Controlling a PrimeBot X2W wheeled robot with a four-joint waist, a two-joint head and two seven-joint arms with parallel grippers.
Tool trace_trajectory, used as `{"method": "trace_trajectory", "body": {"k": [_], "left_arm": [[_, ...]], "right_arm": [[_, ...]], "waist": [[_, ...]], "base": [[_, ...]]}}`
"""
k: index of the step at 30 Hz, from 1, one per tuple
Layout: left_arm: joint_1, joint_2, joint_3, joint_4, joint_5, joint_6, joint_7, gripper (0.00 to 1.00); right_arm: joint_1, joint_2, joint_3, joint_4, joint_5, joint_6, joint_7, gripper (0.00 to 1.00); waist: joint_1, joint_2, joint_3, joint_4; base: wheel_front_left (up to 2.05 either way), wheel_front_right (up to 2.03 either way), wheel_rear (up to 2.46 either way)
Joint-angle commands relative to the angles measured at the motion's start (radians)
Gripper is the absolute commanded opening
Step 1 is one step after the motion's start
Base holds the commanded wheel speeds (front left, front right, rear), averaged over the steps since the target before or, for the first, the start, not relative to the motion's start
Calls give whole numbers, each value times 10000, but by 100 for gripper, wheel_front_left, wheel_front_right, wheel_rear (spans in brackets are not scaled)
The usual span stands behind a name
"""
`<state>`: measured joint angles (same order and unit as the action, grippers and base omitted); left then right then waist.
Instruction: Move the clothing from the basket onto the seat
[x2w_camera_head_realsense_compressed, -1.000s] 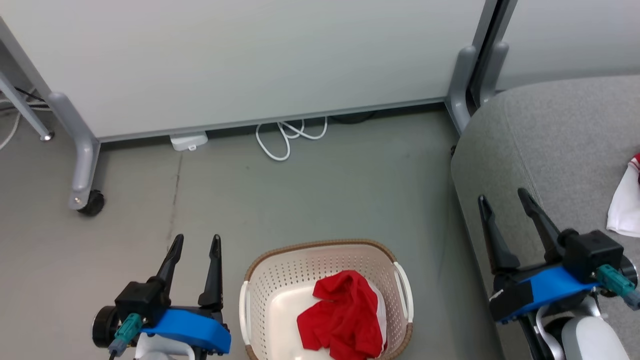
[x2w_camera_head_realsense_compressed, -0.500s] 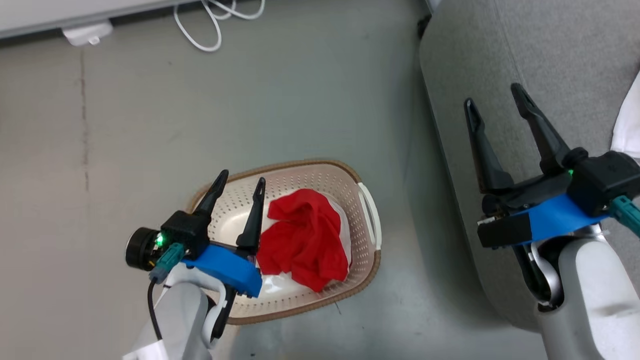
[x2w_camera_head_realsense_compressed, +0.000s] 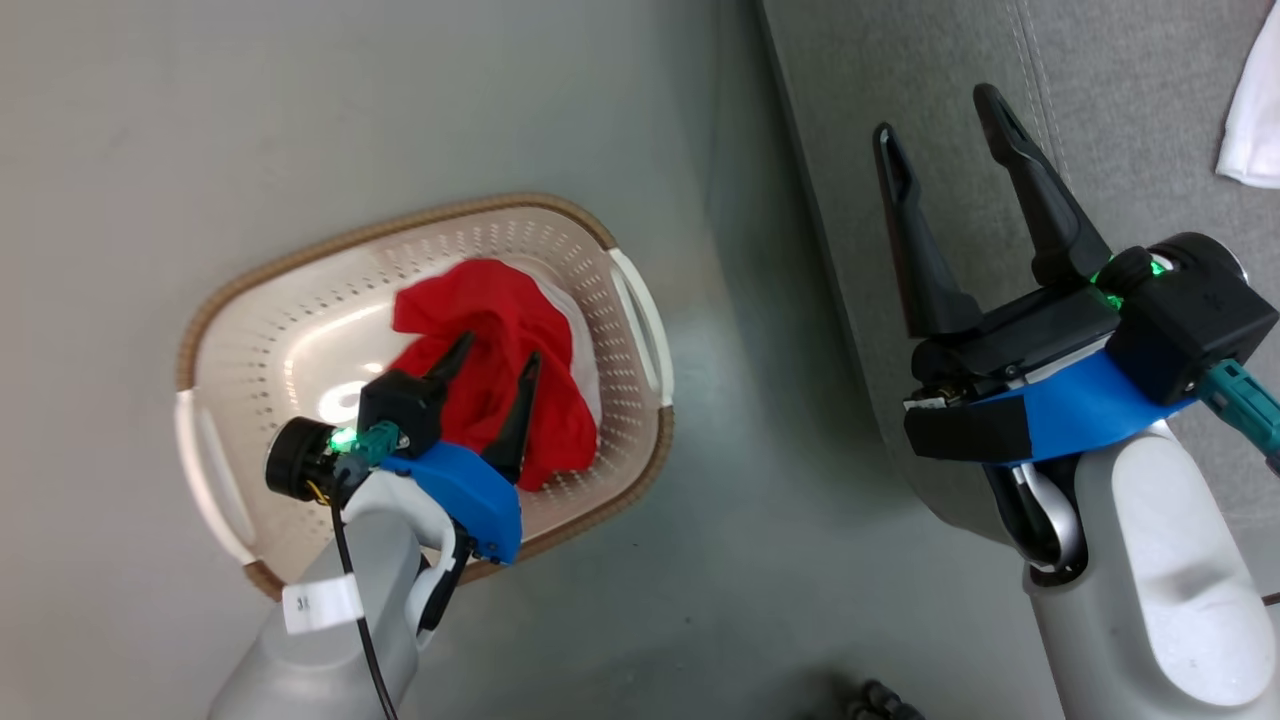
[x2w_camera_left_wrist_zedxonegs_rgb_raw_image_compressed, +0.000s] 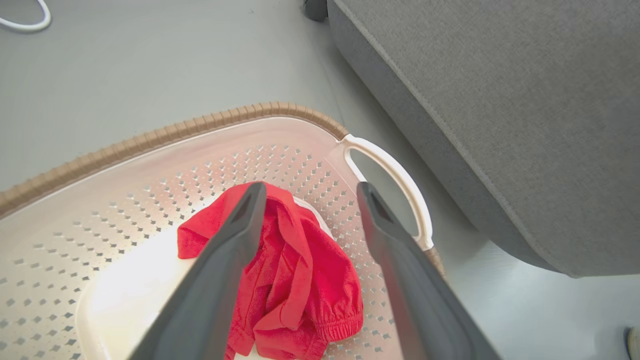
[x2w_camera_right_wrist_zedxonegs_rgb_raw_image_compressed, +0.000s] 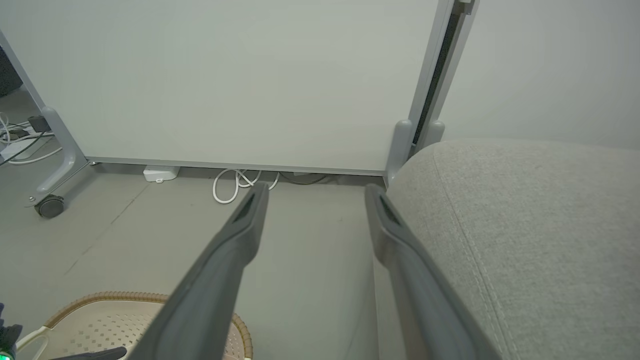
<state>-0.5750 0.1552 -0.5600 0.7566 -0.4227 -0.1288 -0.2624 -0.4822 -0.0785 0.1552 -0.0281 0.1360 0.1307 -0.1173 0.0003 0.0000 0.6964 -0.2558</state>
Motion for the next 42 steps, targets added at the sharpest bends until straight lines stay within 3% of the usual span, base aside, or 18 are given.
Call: {"method": "trace_trajectory", "body": {"k": [1, 9, 16, 31, 32, 33, 35, 42], "left_arm": [[-416, 96, -179, 346, -222, -20, 30, 100], [-1196, 238, -807, 1598, -1191, -20, 156, 100], [-1674, 414, -798, 2630, -1841, 56, 196, 100], [-2471, -256, -820, 4418, -2340, -10, 536, 100], [-2526, -279, -878, 4465, -2294, -15, 513, 91], [-2568, -296, -942, 4509, -2261, -19, 526, 51], [-2633, -352, -1073, 4562, -2230, -22, 529, 0], [-2674, -480, -1346, 4563, -2470, -15, 565, 0]], "right_arm": [[-193, 85, 73, -45, 57, 1, -95, 100], [-229, 227, 336, -134, 149, 1, -324, 100], [-307, 273, 662, -103, 247, 1, -468, 100], [236, 292, 624, -496, 162, 1, -272, 100], [253, 293, 640, -527, 157, 1, -230, 100], [258, 293, 660, -555, 141, 1, -220, 100], [241, 293, 690, -617, 155, 1, -180, 100], [169, 293, 732, -654, 161, 1, -146, 100]], "waist": [[-3, 0, 609, -498], [-3, 0, 1229, -907], [-3, 0, 1514, -1205], [-3, 0, 1668, -1247], [-3, 0, 1679, -1233], [-3, 0, 1695, -1216], [-3, 0, 1722, -1181], [-3, 0, 1707, -1152]], "base": [[0, 0, 0], [0, 0, 0], [0, 0, 0], [0, 0, 0], [0, 0, 0], [0, 0, 0], [0, 0, 0], [0, 0, 0]]}}
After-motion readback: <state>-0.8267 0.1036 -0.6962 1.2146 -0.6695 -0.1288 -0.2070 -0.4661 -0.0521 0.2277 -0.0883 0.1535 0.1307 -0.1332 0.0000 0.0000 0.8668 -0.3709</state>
